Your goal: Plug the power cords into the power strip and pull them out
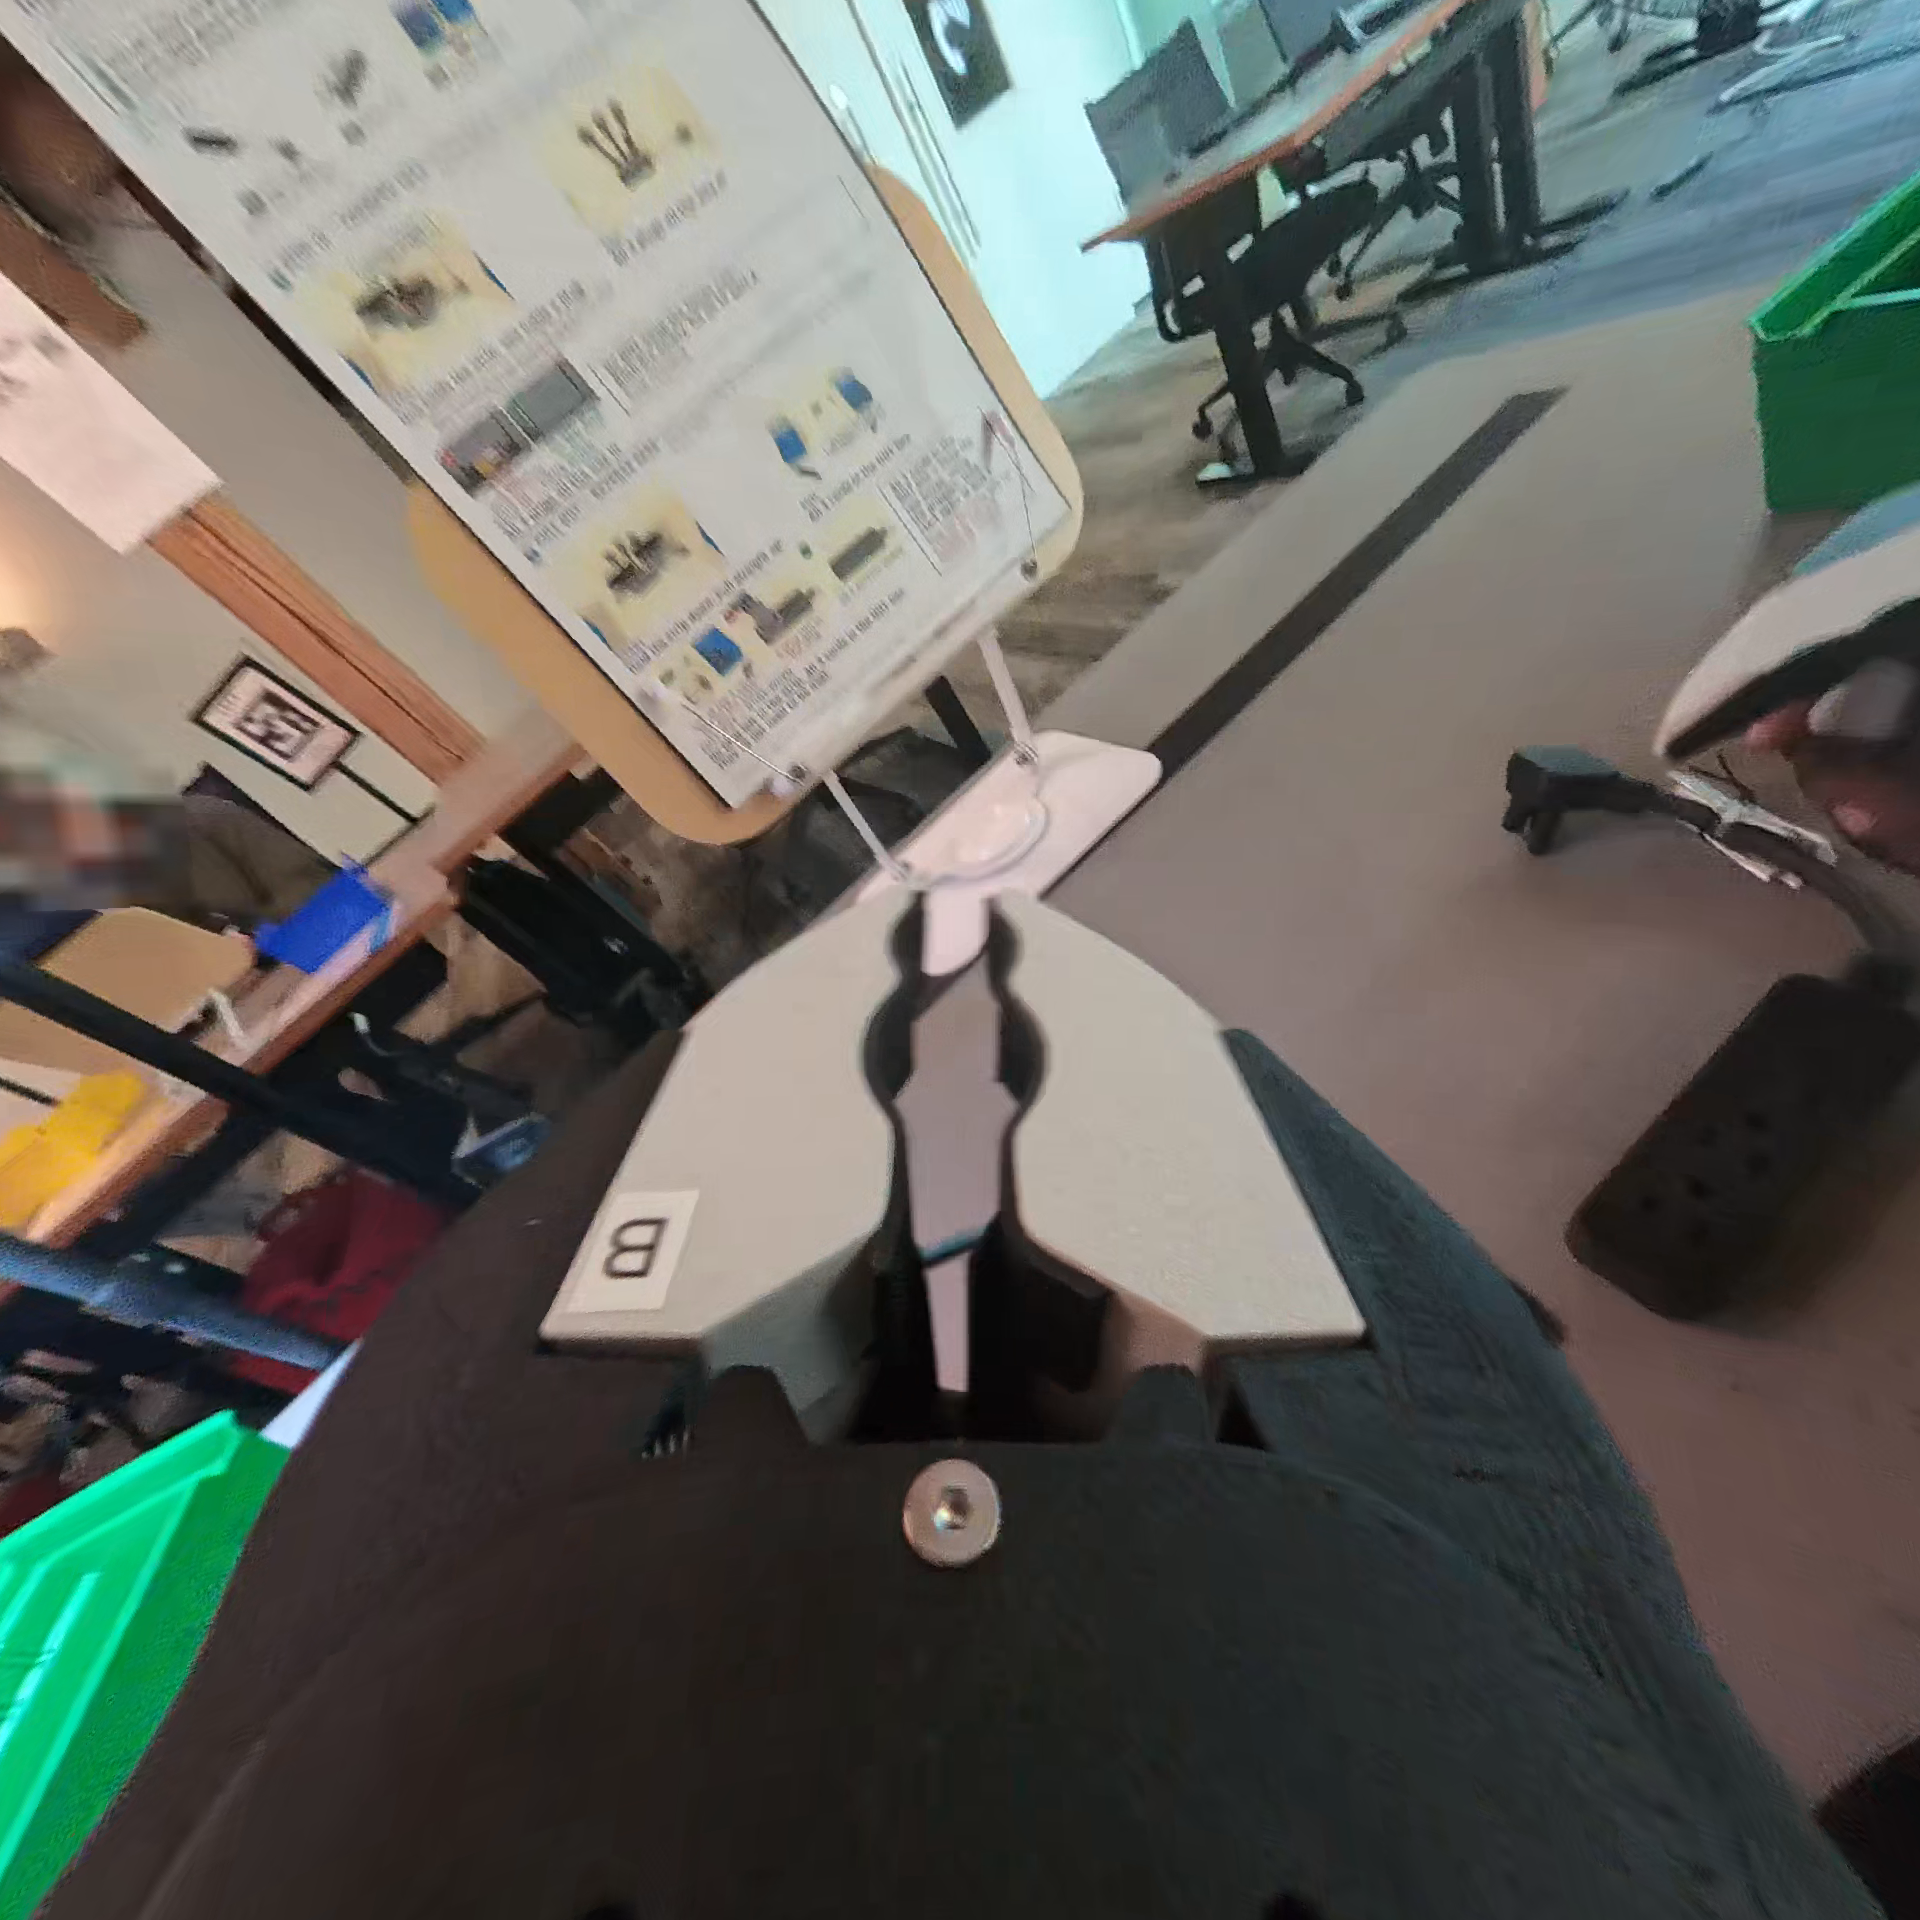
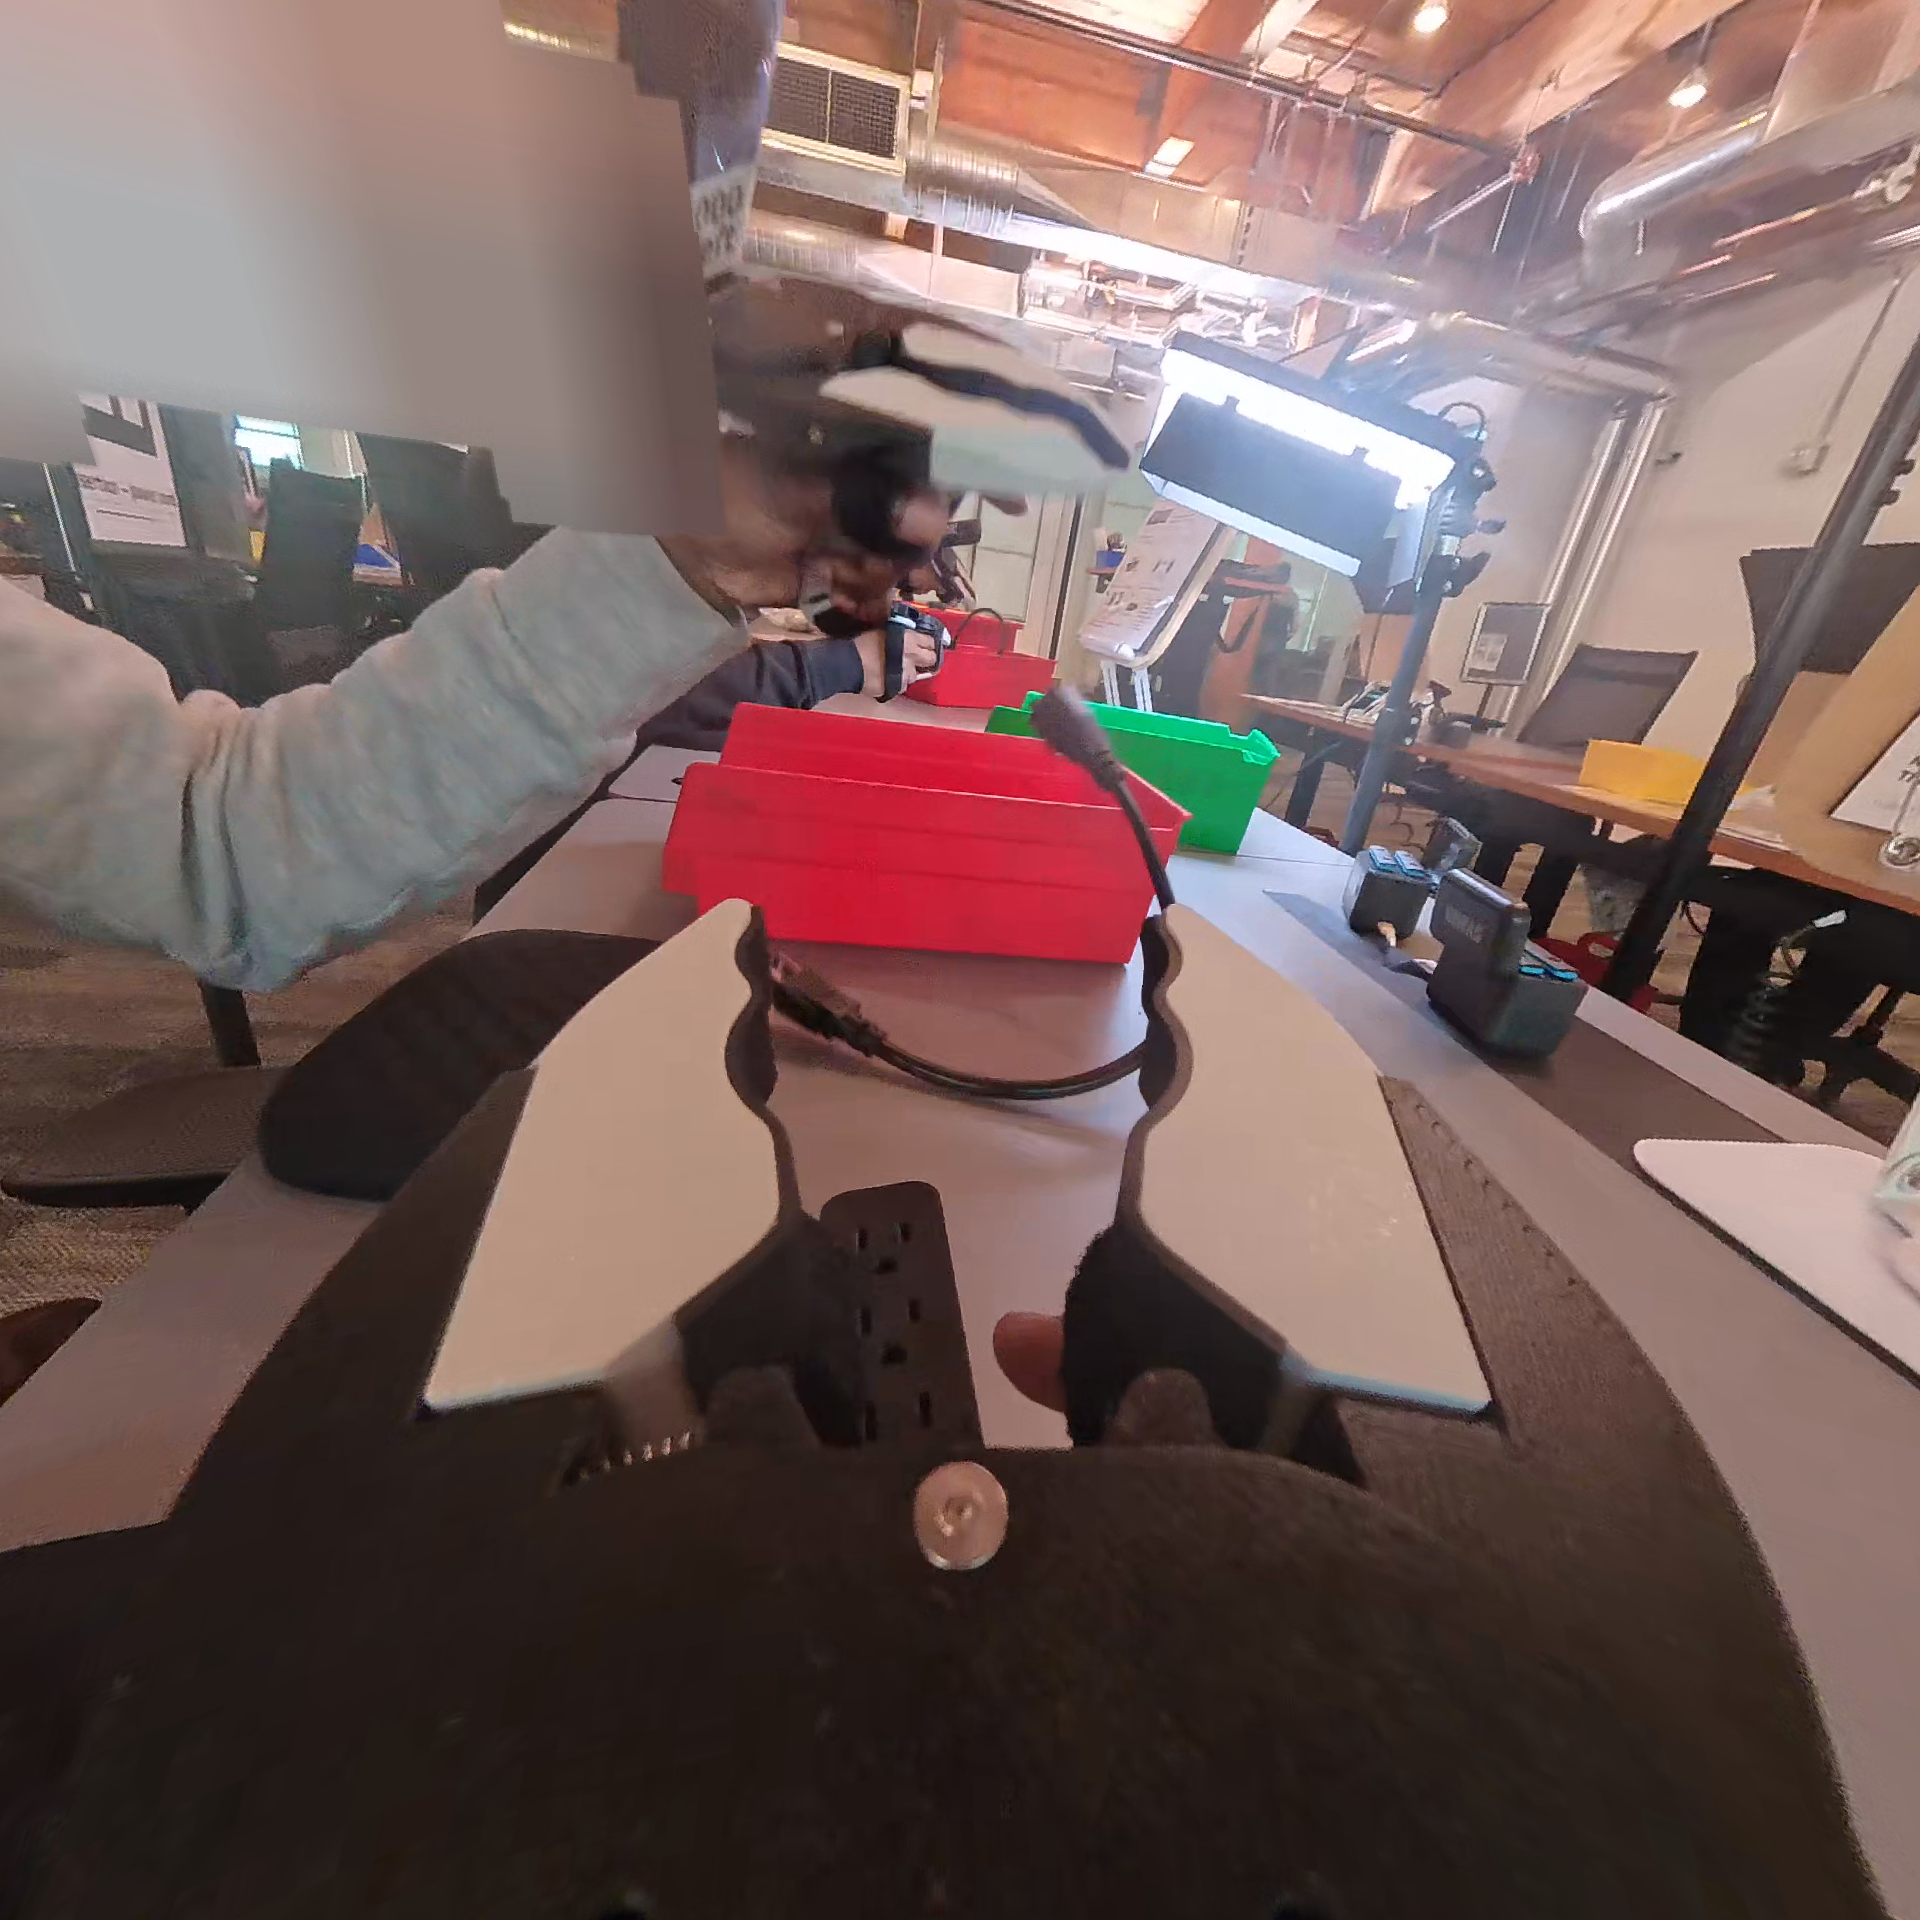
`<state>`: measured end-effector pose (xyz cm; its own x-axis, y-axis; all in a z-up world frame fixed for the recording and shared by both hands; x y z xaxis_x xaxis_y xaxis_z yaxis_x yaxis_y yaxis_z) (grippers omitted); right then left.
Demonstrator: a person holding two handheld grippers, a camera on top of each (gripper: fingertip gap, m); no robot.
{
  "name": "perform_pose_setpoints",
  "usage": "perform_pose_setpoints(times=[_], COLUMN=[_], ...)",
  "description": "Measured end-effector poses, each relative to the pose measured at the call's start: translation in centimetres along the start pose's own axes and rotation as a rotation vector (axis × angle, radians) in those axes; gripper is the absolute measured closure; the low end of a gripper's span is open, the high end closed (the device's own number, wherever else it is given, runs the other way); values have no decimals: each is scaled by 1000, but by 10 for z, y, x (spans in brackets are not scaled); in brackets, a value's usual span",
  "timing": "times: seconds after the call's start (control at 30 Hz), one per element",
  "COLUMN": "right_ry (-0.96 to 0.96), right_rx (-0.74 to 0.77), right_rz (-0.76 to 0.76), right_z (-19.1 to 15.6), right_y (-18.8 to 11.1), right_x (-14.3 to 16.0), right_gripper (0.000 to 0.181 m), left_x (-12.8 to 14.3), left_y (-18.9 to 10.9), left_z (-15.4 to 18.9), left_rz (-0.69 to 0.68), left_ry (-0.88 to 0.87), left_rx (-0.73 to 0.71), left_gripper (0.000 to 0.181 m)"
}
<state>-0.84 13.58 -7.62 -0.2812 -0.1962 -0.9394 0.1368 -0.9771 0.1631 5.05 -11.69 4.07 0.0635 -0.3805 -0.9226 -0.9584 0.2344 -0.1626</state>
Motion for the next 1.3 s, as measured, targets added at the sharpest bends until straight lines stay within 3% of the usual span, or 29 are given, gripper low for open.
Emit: perform_pose_setpoints(times=[0.07, 0.17, 0.27, 0.33, 0.6, 0.8, 0.87, 0.9, 1.03, 1.3], right_ry=[6, 67, 81, 76, 46, 38, 31, 27, 21, 26], right_rx=[-2, -38, -64, -83, -105, -103, -104, -105, -111, -117], right_rz=[9, 4, -26, -44, -86, -84, -87, -89, -97, -118], right_z=[0, -2, -4, -7, -11, -11, -11, -12, -13, -13], right_y=[0, 2, 6, 8, 11, 10, 10, 11, 12, 13], right_x=[-2, -2, 2, 3, 7, 6, 6, 6, 7, 11], right_gripper=[112, 113, 113, 114, 115, 116, 116, 116, 116, 117], left_x=[16, 50, 94, 114, 159, 181, 181, 181, 171, 106], left_y=[1, -2, -16, -29, -25, -13, -13, -13, -15, -22], left_z=[6, 23, 39, 50, 47, 38, 38, 38, 37, 33], left_rz=[-79, -297, -635, -815, -1247, -1445, -1457, -1444, -1317, -932], left_ry=[-65, -146, -29, 32, 122, 122, 110, 128, 195, 319], left_rx=[117, 277, 291, 384, 440, 433, 468, 463, 411, 259], left_gripper=[133, 119, 118, 118, 126, 134, 142, 154, 154, 157])
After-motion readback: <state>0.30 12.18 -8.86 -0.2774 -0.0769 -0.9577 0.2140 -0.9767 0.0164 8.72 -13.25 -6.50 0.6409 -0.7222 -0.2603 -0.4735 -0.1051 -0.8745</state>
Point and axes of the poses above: each gripper's, where its closed fingertips meet, y out along the fingers, x out of its underside, z = x × y across the jaws, the point moved 8 cm from there along -y, back along the fingers, and after that the axes turned 10 degrees about -y, right-handed, at the moved point
